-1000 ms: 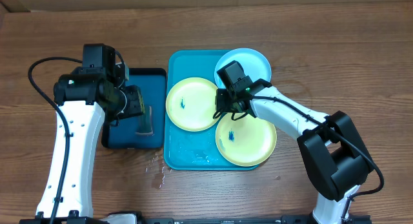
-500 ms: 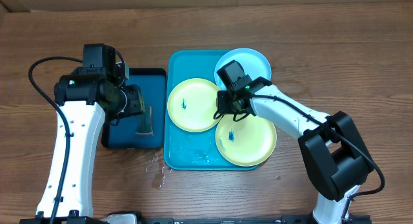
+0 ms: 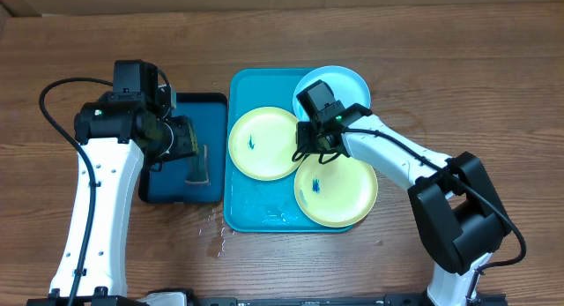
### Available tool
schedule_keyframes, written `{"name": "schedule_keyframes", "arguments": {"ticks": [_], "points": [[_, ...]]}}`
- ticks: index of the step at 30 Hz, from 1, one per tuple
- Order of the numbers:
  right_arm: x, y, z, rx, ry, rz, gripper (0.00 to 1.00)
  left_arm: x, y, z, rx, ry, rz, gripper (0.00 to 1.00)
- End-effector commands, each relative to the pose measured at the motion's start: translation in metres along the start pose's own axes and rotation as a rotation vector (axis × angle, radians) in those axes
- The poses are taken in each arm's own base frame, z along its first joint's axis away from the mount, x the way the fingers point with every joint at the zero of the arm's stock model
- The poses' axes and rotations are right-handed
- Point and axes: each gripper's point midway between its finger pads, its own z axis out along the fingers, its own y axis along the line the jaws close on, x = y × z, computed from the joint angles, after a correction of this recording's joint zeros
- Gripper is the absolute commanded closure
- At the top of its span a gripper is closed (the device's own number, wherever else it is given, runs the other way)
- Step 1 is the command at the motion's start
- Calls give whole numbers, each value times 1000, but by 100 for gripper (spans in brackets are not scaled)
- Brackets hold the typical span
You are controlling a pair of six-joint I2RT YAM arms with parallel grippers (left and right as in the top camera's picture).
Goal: Clean dirty plates on tray and stack at the side
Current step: 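Grip the rim of the lower yellow plate with the right gripper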
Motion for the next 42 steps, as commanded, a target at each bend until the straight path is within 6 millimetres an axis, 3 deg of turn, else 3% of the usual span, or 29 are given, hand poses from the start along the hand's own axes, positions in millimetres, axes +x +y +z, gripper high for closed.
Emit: {"name": "schedule_keyframes", "arguments": {"ticks": [1,12,16,39,42], "points": [[-10,1,-5,0,-34,3,74,1,0,3,-10,6,-8,43],[-7,-2,5,9,-16,4,75,0,0,3,-10,6,-8,44],[-7,-2,5,9,-17,4,86,0,0,3,-10,6,-8,43],[-2,-5,15,25,1,4,84,1,0,3,-11,7,-8,43],[-2,-6,15,26,2,4,88,1,0,3,-11,7,-8,43]]}}
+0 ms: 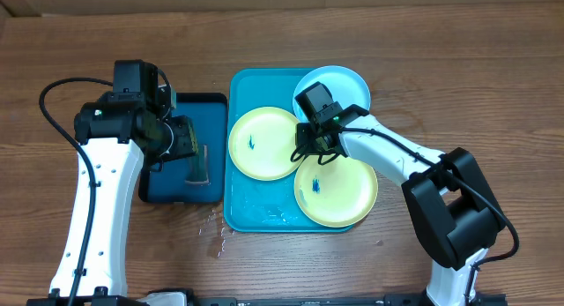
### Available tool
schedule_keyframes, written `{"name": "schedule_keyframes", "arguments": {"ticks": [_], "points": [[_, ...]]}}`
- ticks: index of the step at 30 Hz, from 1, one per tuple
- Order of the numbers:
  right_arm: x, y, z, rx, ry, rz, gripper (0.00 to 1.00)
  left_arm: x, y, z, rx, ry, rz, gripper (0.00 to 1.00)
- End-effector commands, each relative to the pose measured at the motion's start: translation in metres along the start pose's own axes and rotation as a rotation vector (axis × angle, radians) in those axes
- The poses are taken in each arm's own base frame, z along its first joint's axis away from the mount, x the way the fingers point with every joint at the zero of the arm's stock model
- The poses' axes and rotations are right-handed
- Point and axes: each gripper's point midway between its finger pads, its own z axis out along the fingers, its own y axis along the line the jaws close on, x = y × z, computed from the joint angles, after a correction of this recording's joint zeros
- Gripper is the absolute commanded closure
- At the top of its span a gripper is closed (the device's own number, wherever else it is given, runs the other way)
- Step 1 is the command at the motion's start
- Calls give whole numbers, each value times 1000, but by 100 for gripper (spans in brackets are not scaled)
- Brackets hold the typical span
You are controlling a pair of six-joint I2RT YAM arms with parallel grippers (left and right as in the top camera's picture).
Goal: Clean dirty plates on tray and stack at the side
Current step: 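Grip the rim of the lower yellow plate with the right gripper, then grasp the green-and-pink sponge in the water with the left gripper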
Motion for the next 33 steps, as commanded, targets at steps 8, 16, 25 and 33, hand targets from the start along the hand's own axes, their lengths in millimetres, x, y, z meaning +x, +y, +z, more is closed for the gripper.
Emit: {"name": "schedule_keyframes", "arguments": {"ticks": [8,16,25,33], "points": [[-4,-2,3,12,-8,5,96,1,2,4,-19,7,-9,43],[-4,-2,3,12,-8,5,96,-4,14,19,-93,26,-38,43],[-4,-3,3,18,-6,5,96,-13,16,64,-122,93,-82,48],[-5,-3,3,14,-11,5,96,-19,18,103,-133,141,-70,61]]}}
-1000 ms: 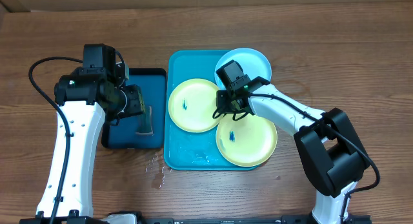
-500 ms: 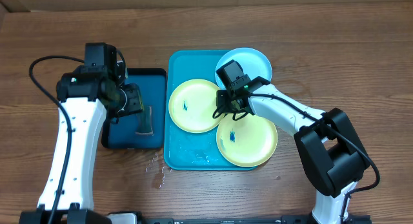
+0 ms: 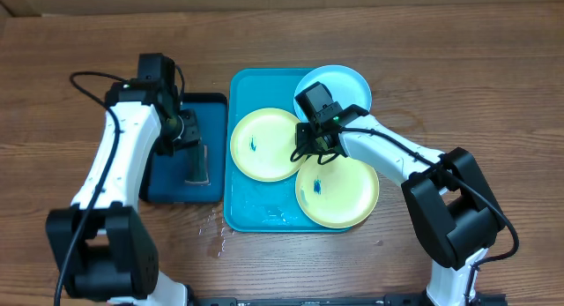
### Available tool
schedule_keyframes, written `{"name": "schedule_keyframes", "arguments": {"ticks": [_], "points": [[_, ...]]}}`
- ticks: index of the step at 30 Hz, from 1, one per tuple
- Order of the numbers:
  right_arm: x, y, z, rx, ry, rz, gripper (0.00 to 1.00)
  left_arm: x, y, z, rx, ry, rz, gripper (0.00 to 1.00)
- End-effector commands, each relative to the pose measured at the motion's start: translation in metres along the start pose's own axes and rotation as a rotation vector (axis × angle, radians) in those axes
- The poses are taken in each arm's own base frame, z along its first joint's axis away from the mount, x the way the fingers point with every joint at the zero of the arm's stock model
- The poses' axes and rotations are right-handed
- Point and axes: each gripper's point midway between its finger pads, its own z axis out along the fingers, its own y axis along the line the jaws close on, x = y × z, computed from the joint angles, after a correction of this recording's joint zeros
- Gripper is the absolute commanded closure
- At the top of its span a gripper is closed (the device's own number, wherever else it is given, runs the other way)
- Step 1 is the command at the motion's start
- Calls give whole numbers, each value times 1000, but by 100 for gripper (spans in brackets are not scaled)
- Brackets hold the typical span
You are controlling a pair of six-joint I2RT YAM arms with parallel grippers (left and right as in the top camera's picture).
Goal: Clean dirty plates on tray and stack at the side
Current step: 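Grasp the green-and-pink sponge in the water with the left gripper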
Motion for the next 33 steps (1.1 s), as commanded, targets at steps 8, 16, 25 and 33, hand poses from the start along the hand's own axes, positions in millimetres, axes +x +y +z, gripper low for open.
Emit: {"name": "schedule_keyframes", "arguments": {"ticks": [8,16,25,33], "points": [[-6,-2,3,11,-15,4,96,6,2,47,-49,104,7,59],[-6,-2,3,11,-15,4,96,17,4,65,-64,176,9,65],[-6,-2,3,10,-17,4,96,22,-1,65,-37,200,40,65],[-6,-2,3,10,-16,4,95,22,-4,64,-33,195,93,62]]}}
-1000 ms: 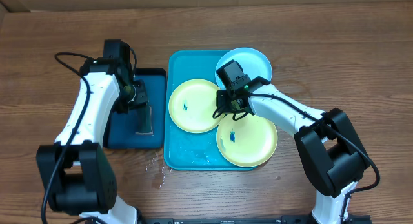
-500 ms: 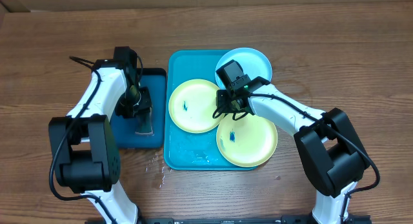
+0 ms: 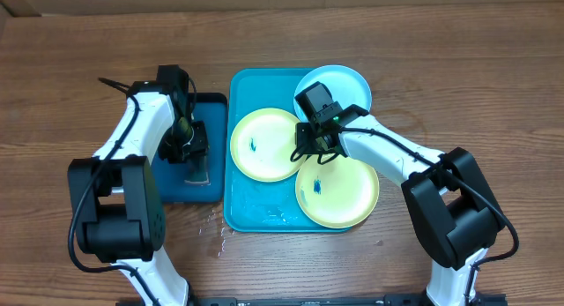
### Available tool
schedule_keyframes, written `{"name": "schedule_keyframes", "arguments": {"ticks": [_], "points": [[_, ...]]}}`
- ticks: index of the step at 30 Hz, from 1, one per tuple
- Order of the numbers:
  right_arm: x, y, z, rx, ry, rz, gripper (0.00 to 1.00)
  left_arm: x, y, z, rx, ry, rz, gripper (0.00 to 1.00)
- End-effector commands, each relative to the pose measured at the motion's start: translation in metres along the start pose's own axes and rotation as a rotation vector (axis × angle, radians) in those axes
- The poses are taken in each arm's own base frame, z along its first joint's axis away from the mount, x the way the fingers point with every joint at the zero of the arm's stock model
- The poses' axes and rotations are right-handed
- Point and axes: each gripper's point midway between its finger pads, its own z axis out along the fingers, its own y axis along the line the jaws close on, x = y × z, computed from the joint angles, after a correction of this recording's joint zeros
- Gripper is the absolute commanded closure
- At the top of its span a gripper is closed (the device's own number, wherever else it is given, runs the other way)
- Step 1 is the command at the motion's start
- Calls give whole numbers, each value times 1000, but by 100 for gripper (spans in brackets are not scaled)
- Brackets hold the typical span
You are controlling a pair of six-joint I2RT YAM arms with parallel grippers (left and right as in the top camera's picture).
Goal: Clean dirty plates on tray and stack at the side
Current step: 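Grasp the green-and-pink sponge in the water with the left gripper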
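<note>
Three plates lie on the teal tray point(image 3: 264, 220): a yellow plate point(image 3: 263, 145) on its left, a second yellow plate point(image 3: 339, 196) at its lower right, and a light blue plate point(image 3: 344, 82) at its top right. Both yellow plates carry dark smears. My right gripper point(image 3: 315, 153) is down where the two yellow rims meet; its jaws are hidden under the wrist. My left gripper point(image 3: 189, 147) hangs over the dark blue tray point(image 3: 210, 103), just above a grey sponge point(image 3: 199, 172), with its fingers apart.
Drops of water point(image 3: 214, 231) spot the wooden table point(image 3: 458, 68) in front of the two trays. The left arm point(image 3: 132, 138) bends in from the left, and the right arm point(image 3: 397, 156) crosses the tray's right edge.
The left arm has folded further in, and its gripper is now a little lower over the dark blue tray, right above the sponge. The right gripper and the plates have not moved.
At the two oldest moments my left gripper hung over the left part of the dark blue tray while my right gripper rested between the yellow plates. Then the left arm had swung round. Now its gripper sits just above the sponge, and the right gripper is where it was.
</note>
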Motion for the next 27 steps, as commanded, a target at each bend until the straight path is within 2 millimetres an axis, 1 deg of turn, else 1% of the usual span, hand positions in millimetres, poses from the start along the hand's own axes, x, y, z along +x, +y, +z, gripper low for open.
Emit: {"name": "schedule_keyframes", "arguments": {"ticks": [1,11,17,19,21,22,23,25,27], "points": [[-5,-2,3,10,-11,5,95,3,-6,2,10,10,62,62],[-5,-2,3,11,-11,4,95,6,-6,4,4,18,64,62],[-5,-2,3,11,-11,5,95,17,-4,18,1,41,50,63],[-5,-2,3,10,-11,4,95,18,-4,23,2,40,51,66],[-6,-2,3,9,-13,5,95,17,-4,24,3,34,51,76],[-6,-2,3,9,-13,5,95,17,-5,24,5,32,51,76],[-6,-2,3,9,-13,5,95,16,-5,24,7,31,51,82],[-5,-2,3,9,-12,5,95,15,-7,24,18,27,52,96],[-5,-2,3,10,-12,5,95,11,-8,20,24,12,55,96]]}}
